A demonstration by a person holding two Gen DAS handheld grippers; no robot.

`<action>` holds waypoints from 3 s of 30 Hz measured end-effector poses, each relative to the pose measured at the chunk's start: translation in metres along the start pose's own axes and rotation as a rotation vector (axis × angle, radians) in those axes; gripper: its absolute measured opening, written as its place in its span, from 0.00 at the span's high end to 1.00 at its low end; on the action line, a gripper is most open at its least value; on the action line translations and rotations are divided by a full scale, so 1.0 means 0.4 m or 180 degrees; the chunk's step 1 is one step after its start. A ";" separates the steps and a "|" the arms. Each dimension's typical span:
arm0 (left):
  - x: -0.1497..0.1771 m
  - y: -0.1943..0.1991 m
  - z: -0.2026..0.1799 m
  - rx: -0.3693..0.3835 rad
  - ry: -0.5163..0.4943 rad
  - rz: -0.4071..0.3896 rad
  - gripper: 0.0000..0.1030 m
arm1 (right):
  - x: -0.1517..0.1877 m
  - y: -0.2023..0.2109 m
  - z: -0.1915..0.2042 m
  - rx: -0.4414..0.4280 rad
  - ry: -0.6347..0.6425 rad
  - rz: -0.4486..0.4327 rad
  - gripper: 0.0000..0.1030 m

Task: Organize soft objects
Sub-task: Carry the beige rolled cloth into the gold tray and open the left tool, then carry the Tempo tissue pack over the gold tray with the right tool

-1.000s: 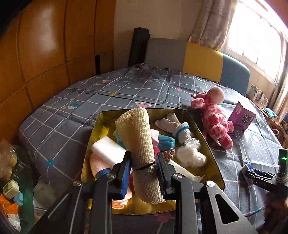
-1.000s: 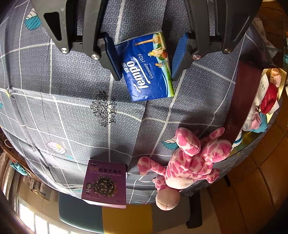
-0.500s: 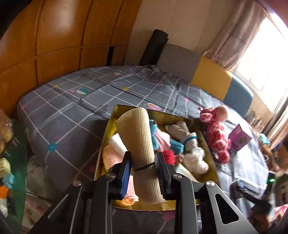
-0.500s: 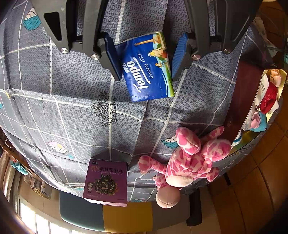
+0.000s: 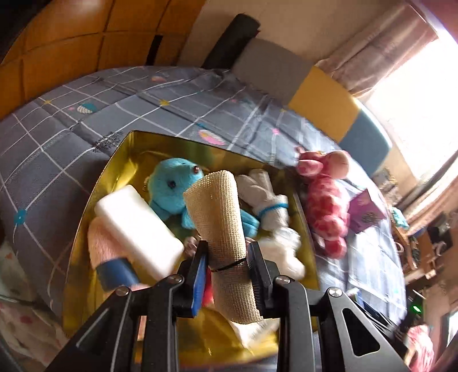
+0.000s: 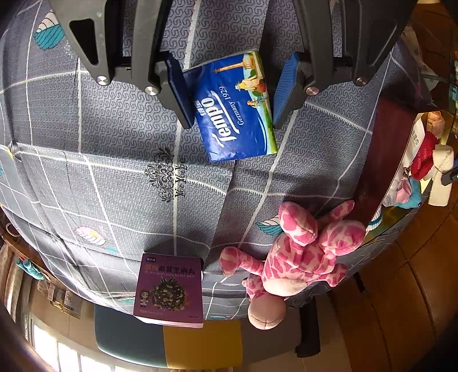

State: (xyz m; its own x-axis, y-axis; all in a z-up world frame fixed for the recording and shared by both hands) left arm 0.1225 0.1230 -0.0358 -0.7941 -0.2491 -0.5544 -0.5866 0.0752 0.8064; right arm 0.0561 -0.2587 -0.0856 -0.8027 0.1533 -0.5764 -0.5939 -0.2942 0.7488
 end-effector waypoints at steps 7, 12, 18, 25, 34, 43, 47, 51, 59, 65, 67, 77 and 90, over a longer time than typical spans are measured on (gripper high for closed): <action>0.004 -0.093 -0.022 -0.0481 -0.0279 0.0054 0.49 | -0.002 -0.004 0.001 0.0021 0.0012 0.0031 0.46; 0.031 -0.060 -0.019 -0.0732 -0.0370 -0.0132 0.33 | -0.003 -0.007 0.003 0.0033 0.0012 0.0040 0.46; 0.048 -0.020 -0.012 -0.0896 -0.0450 -0.0331 0.23 | -0.003 -0.008 0.004 0.0047 0.0014 0.0039 0.46; 0.068 0.033 -0.011 -0.0964 -0.0413 -0.0458 0.18 | -0.002 -0.007 0.006 0.0056 0.0023 0.0031 0.46; 0.092 0.113 -0.013 -0.1052 -0.0385 -0.0678 0.00 | 0.002 -0.005 0.009 0.0101 0.0041 0.0003 0.46; 0.113 0.177 -0.022 -0.1142 -0.0351 -0.0718 0.00 | 0.001 -0.009 0.015 0.0186 0.0035 0.0016 0.46; 0.123 0.216 -0.023 -0.1158 -0.0315 -0.0854 0.00 | 0.003 -0.009 0.018 0.0224 0.0049 0.0035 0.46; 0.133 0.238 -0.024 -0.1263 -0.0288 -0.1059 0.00 | 0.004 -0.010 0.019 0.0243 0.0057 0.0049 0.46; 0.144 0.239 -0.010 -0.1324 -0.0255 -0.1093 0.00 | -0.021 0.025 0.071 0.0223 0.0206 -0.0070 0.46; 0.142 0.225 -0.001 -0.1342 -0.0229 -0.1006 0.00 | -0.051 0.050 0.178 -0.0088 0.0397 -0.0129 0.46; 0.142 0.220 0.001 -0.1346 -0.0225 -0.0977 0.00 | -0.057 0.049 0.223 -0.0207 0.0509 -0.0100 0.46; 0.141 0.204 0.008 -0.1379 -0.0199 -0.0886 0.00 | -0.101 -0.009 0.439 -0.0833 0.1039 0.0314 0.46; 0.137 0.178 0.026 -0.1381 -0.0140 -0.0770 0.00 | -0.165 -0.198 0.592 -0.0778 0.1085 0.0289 0.46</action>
State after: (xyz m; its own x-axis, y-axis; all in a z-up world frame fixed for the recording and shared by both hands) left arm 0.0357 0.1247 -0.0110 -0.6549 -0.1682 -0.7367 -0.6419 -0.3907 0.6598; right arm 0.1433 -0.0220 -0.0294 -0.7626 -0.1920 -0.6177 -0.4584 -0.5133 0.7255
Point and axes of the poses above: each gripper's, at about its wrist camera, not at the fingertips, and y roughly against the way its jaws point, z to its left, x to its underside, the point moved 1 cm from there along -y, roughly the way its jaws point, and after that the axes turned 14 degrees about -x, right-handed, at the moved point
